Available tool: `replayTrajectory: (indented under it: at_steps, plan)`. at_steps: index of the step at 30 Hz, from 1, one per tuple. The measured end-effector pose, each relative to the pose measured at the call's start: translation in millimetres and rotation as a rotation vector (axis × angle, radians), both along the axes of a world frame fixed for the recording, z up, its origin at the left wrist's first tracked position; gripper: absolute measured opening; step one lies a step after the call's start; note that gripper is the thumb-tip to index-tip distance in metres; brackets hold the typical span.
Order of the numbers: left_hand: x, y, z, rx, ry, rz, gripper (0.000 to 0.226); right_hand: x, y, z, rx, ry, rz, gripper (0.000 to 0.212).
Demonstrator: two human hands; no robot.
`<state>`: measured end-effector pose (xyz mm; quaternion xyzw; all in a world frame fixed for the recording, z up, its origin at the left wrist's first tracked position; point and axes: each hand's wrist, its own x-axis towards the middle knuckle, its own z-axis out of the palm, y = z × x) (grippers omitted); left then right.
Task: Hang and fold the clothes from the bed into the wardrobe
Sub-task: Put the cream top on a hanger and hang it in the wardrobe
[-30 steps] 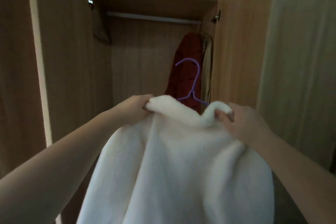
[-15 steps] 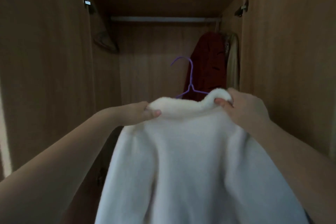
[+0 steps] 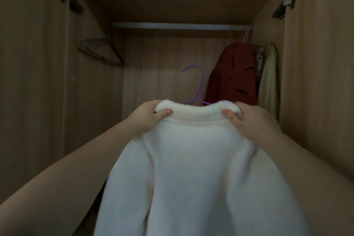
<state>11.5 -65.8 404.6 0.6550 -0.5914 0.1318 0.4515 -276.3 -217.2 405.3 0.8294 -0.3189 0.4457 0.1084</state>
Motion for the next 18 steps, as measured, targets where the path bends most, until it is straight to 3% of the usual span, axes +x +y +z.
replayTrajectory:
  at_steps: [9,13,18]
  plan:
    - [40.7,-107.0,59.2,-0.239,-0.251,0.312,0.038,45.9,-73.8,81.1,-0.361,0.008,-0.228,0.044]
    - [58.5,-167.0,97.2,-0.352,-0.255,0.302,0.046,65.2,-95.5,121.5,-0.449,-0.026,-0.347,0.04]
    - [45.6,-241.0,138.5,-0.571,-0.384,0.214,0.066,73.0,-114.0,181.4,-0.4,-0.085,-0.484,0.038]
